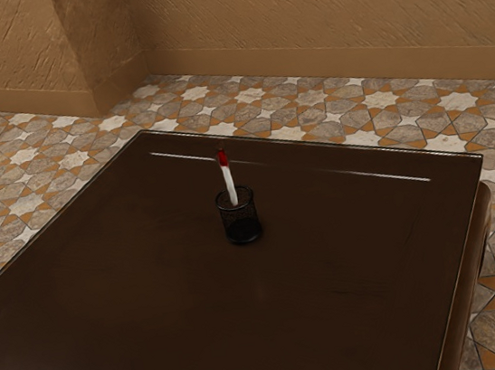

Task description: Take the marker out of the pen holder and place it to the left of the pen holder.

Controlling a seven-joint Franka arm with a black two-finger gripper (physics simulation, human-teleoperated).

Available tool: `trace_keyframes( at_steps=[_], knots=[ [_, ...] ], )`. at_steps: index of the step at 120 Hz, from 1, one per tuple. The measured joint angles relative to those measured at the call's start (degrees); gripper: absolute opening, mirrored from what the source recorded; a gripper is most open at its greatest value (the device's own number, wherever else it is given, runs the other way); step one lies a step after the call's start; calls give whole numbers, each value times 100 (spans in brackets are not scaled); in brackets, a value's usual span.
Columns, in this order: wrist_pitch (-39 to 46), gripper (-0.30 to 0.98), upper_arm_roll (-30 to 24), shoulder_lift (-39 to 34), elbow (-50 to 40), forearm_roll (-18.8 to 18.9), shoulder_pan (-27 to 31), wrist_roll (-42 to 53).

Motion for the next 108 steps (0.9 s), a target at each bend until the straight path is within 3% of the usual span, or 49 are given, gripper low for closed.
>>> trace_keyframes(
  at_steps=[6,13,35,46,84,108],
  knots=[
    [1108,69,-7,38,-896,-121,19,8],
    [2099,69,11,278,-1242,-132,9,1],
    [3162,69,134,3553,1397,-507,205,-284],
    [3313,69,142,4446,1910,-720,415,-456],
    [4349,69,140,5329,3036,-1293,38,-1030],
    [4794,67,151,5702,3157,-1496,125,-1307]
  ],
)
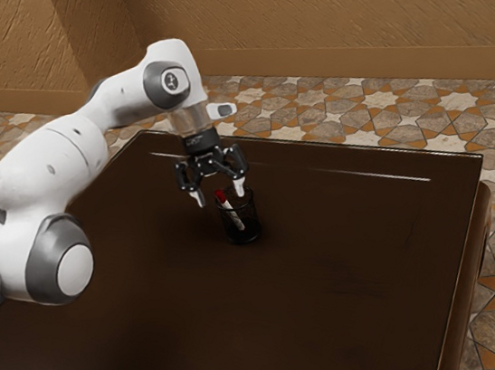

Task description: Take the marker out of the pen holder and place it to the left of the pen holder.

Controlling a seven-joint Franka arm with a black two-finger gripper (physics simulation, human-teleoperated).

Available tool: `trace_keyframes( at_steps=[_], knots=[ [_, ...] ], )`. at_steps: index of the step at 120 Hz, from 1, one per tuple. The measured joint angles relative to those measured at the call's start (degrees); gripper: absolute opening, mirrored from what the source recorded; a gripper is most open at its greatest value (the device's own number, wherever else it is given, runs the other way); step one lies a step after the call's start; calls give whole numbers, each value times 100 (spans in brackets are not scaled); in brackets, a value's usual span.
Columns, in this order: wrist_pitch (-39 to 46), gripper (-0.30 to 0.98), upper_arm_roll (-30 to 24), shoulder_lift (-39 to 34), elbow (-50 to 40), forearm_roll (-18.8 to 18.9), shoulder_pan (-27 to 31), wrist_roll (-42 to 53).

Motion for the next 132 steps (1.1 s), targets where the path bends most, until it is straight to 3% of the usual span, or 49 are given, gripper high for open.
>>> trace_keyframes(
  at_steps=[35,59,132],
  knots=[
    [392,34,238,119,11,-52,53,-268],
    [640,19,306,128,11,-58,25,-393],
    [429,-3,288,-68,39,-365,-138,-679]
  ],
)
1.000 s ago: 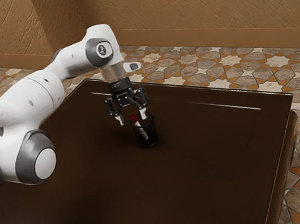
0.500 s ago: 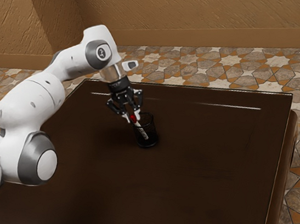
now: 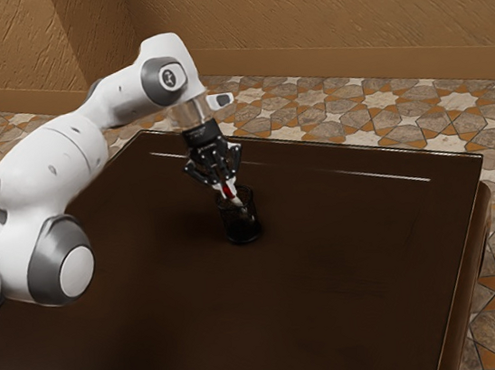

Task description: Take the marker out of the pen holder and place it to the left of the pen holder.

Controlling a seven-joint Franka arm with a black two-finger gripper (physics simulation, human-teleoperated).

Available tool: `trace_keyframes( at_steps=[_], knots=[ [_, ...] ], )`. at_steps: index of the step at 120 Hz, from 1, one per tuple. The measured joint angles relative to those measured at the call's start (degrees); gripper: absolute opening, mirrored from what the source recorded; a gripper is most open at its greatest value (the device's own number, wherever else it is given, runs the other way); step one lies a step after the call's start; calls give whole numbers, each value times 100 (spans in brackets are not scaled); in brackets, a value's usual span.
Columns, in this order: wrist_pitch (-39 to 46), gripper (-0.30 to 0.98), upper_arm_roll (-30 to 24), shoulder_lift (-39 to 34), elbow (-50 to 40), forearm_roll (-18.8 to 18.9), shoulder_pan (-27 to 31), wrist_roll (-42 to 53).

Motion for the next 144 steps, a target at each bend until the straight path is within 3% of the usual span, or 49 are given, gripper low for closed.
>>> trace_keyframes(
  at_steps=[17,25,39,54,75,91,101,112,127,133,144],
  knots=[
    [-232,-5,45,-928,-404,30,-11,-43],
    [-355,-6,-2,-1150,-540,-120,343,-55],
    [-329,-6,-195,-43,0,-1254,1647,-59],
    [-132,-6,-298,841,214,-2177,2308,-12],
    [169,-2,-317,1305,184,-2628,2688,75],
    [241,26,-292,1359,102,-2722,2741,121],
    [90,40,-298,1391,-8,-2691,2753,144],
    [-32,50,-294,1413,-140,-2368,2754,165],
    [-268,44,-310,1332,-247,-1831,2777,159],
    [-346,49,-314,394,-1035,-1409,2538,170],
    [-324,56,-361,-2394,-2784,-302,1255,320]
  ],
)
